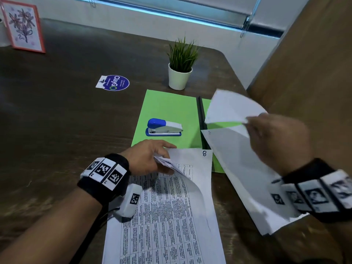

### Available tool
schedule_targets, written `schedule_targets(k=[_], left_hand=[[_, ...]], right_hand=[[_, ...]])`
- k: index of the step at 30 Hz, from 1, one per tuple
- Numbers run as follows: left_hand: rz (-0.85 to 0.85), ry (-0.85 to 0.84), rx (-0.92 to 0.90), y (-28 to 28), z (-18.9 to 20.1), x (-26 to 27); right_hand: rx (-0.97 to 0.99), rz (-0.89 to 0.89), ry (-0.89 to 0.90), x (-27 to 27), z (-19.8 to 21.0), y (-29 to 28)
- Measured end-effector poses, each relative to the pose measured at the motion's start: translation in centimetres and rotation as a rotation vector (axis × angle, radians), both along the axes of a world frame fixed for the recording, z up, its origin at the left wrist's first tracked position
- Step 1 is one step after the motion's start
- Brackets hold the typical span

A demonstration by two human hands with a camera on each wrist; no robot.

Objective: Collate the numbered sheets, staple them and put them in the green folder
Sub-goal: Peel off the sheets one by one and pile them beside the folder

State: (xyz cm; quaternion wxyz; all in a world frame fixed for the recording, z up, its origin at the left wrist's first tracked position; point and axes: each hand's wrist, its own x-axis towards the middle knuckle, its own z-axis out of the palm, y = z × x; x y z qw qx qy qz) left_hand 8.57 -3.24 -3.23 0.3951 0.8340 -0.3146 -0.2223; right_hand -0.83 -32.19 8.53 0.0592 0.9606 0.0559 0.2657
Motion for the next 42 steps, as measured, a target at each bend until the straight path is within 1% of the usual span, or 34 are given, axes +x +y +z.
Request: schedule_targets(k=[1, 2, 3, 4, 6, 8, 10, 13, 15, 17, 19, 22, 23, 24, 29, 31, 34, 38, 42], left_hand=[[0.002, -0.003, 0.003, 0.0, 0.1, 0.0], [0.004, -0.003, 0.001, 0.0, 0.0, -0.1], [0.006, -0.001, -0.002, 0.0, 0.0, -0.1], [0.009, -0.002, -0.002, 0.0, 0.0, -0.1], [0.015, -0.016, 0.006, -0.1, 0.0, -0.1], [0.015, -0.034, 0.011, -0.1, 0.0, -0.1], [0.012, -0.040, 0.011, -0.1, 0.1, -0.1], [0.011, -0.045, 0.027, -0.1, 0.3, -0.1], [0.003, -0.041, 0.028, -0.1, 0.3, -0.1], [-0.003, -0.047, 0.035, -0.1, 0.2, -0.1], [-0.002, -0.040, 0.039, -0.2, 0.1, 0.0], [0.004, -0.033, 0.031, -0.2, 0.3, -0.1], [0.005, -0.038, 0.032, -0.3, 0.3, -0.2], [0.008, -0.043, 0.033, -0.3, 0.3, -0.3], [-0.017, -0.108, 0.009, -0.3, 0.2, -0.6], [-0.014, -0.114, -0.008, -0.3, 0.2, -0.7], [0.000, -0.099, -0.011, -0.5, 0.2, -0.8], [0.030, -0.048, -0.058, -0.8, 0.5, -1.1], [0.044, -0.033, -0.069, -1.1, 0.8, -1.3]], right_hand=[[-0.060, -0.038, 0.138, 0.1, -1.7, 0.4], [-0.128, -0.137, 0.278, 0.7, -3.5, 0.2], [-0.169, -0.187, 0.387, 1.1, -4.5, 0.3], [-0.297, -0.223, 0.441, 1.7, -5.6, 0.4], [-0.386, -0.213, 0.578, 2.2, -8.0, 0.2], [-0.337, -0.228, 0.642, 2.7, -9.9, 0.1], [-0.170, -0.268, 0.682, 3.4, -10.5, 0.1], [0.141, -0.320, 0.723, 3.8, -11.2, -0.1], [0.292, -0.311, 0.731, 3.6, -11.5, -0.5], [0.388, -0.277, 0.728, 3.1, -11.3, -1.0], [0.535, -0.200, 0.650, 2.3, -11.3, -1.2], [0.905, -0.096, 0.469, 0.5, -11.2, 0.0], [1.004, -0.060, 0.442, -0.1, -11.2, 0.8], [1.061, -0.022, 0.435, -0.6, -11.2, 1.7], [1.131, 0.227, 0.357, -2.0, -12.1, 4.2], [1.118, 0.315, 0.405, -2.3, -12.8, 4.5], [1.172, 0.317, 0.459, -2.4, -13.6, 4.4], [1.194, 0.280, 0.417, -2.0, -13.9, 4.0], [1.185, 0.250, 0.388, -1.7, -14.1, 4.2]])
